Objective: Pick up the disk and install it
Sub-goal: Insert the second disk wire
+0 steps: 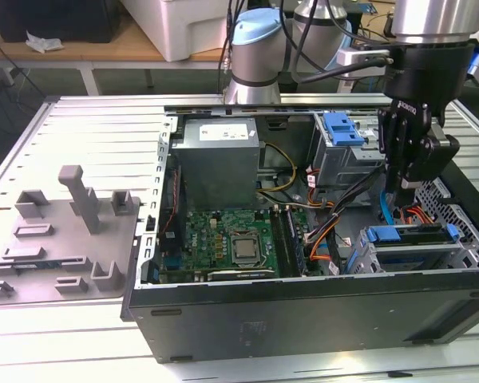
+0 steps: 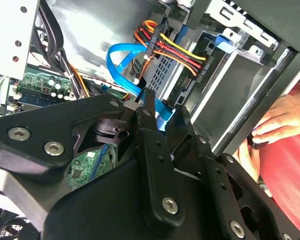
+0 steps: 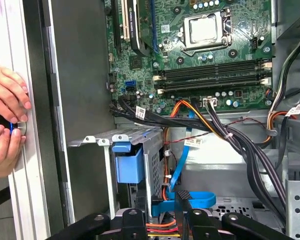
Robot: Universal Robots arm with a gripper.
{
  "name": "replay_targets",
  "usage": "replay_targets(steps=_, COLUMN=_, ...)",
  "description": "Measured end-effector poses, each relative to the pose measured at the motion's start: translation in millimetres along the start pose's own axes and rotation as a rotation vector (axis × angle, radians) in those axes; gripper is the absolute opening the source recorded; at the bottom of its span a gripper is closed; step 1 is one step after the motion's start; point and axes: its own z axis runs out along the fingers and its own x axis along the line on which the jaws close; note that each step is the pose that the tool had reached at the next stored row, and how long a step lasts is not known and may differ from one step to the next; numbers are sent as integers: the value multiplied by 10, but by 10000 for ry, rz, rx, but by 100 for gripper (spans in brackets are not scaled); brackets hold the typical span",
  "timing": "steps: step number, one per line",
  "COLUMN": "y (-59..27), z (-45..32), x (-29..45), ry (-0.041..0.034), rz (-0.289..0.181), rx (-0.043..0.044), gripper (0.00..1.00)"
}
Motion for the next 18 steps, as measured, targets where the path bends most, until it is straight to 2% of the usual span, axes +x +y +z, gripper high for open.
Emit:
replay_targets(steps=6, y=2, z=1, x=-5, ry=-1, rz=4, rx=13, gripper=35)
replay_targets(steps=9, y=3, z=1, x=-6, ry=-1, rz=4, rx=13, gripper=16)
replay_targets(steps=18, y=3, z=0, x=-9, ry=-1, rz=4, rx=13, gripper=16)
